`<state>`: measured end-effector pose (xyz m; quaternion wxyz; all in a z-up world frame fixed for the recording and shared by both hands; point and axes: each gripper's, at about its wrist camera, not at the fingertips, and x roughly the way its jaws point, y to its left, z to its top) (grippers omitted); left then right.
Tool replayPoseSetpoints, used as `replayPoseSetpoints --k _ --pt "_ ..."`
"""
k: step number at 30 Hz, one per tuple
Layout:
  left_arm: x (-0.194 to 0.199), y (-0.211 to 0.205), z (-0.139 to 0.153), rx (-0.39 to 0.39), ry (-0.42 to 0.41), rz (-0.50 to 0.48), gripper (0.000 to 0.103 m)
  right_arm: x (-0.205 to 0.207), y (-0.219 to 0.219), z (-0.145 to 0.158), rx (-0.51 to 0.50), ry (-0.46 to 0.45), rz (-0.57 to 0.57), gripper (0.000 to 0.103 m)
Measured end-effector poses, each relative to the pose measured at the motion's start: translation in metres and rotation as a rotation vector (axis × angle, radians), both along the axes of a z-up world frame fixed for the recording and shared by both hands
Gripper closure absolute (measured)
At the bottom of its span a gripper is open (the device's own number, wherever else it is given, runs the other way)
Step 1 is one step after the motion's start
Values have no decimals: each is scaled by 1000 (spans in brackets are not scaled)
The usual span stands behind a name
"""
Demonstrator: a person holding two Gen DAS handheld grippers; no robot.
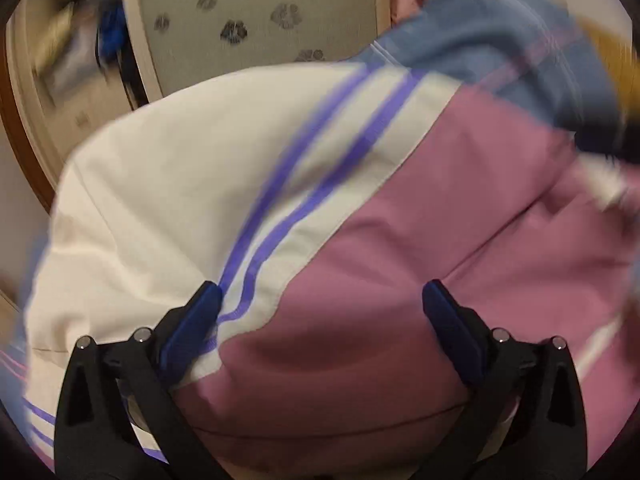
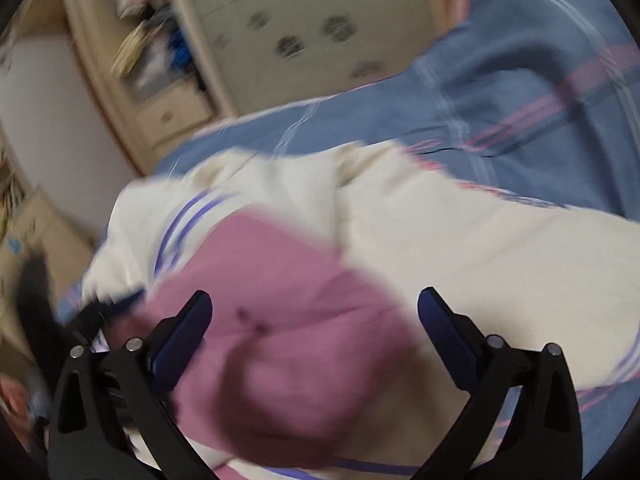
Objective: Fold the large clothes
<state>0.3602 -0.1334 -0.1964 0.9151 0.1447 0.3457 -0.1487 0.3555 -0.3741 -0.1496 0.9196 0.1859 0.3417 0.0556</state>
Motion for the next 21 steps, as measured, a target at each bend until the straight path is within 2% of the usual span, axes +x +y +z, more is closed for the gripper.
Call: replayPoseSetpoints --k 2,4,6,7,10,12,13,14,16,17,19,21 --pt "-3 -1 5 4 -14 1 2 -20 -54 4 123 -36 -106 1" --pt "0 6 0 -36 3 6 2 -46 -100 2 228 -89 -238 1" --pt "-2 8 1 -41 0 5 2 -79 -149 -9 350 -129 -464 1" --pt "-2 9 1 -40 -3 5 2 -101 -175 -23 428 -130 -628 1" --pt "-3 9 -1 -49 -4 3 2 -154 -211 -75 655 -130 -1008 1" --pt "-2 10 0 -52 -5 2 2 -170 -219 -101 727 -100 -1134 1" --pt "-2 11 0 -53 -5 2 2 -169 -221 -112 739 -95 -1139 1" --pt "-3 12 1 -55 -5 1 2 -163 -221 -111 700 -82 -1133 1" --pt "-4 13 1 -59 -6 0 2 -144 -215 -100 538 -62 -1108 1" --pt "-5 13 1 -61 -7 -1 2 -127 -214 -97 470 -64 -1059 1" --pt "-4 13 2 -66 -9 -1 2 -92 -215 -101 430 -40 -944 1" --pt "-5 13 3 -69 -10 -2 2 -76 -219 -103 341 -42 -931 1"
